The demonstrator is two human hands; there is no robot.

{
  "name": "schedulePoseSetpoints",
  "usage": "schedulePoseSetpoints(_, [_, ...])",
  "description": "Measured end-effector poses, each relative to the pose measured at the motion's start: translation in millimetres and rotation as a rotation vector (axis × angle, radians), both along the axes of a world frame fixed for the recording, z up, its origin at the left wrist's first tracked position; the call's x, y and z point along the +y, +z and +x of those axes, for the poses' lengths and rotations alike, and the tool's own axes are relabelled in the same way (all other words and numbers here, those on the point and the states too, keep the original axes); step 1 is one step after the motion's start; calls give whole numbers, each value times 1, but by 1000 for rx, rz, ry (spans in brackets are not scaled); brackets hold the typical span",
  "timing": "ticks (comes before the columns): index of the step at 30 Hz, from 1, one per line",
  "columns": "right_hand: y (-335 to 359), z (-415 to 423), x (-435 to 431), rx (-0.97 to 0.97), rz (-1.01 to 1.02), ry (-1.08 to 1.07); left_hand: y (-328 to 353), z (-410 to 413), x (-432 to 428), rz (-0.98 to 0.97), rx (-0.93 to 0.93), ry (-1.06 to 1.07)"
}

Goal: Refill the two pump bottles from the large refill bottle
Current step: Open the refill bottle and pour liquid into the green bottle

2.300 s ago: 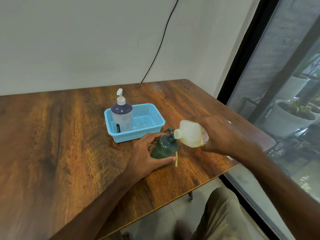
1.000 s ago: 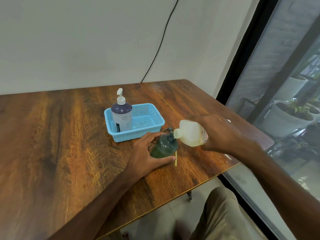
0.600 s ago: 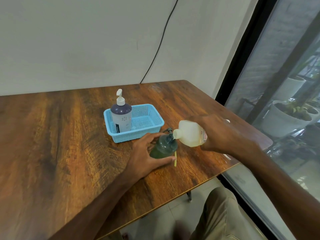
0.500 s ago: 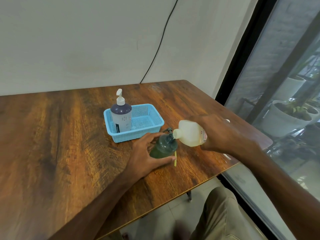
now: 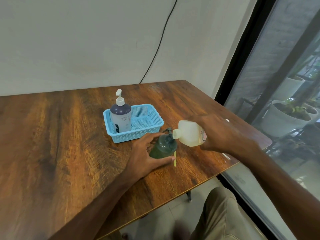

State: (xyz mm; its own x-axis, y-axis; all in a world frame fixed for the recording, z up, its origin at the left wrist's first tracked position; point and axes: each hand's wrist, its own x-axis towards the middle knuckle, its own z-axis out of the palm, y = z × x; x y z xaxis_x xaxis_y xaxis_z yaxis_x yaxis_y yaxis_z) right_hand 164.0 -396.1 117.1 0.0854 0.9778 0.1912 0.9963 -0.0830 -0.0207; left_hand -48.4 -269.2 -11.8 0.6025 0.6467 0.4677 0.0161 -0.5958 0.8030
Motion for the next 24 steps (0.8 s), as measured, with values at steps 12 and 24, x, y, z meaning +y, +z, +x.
schedulePoseSetpoints(12, [1, -1, -2, 26, -26, -15, -1, 0, 0, -12, 5, 1])
schedulePoseSetpoints(24, [2, -2, -2, 8, -24, -31, 0, 1, 0, -43, -9, -8])
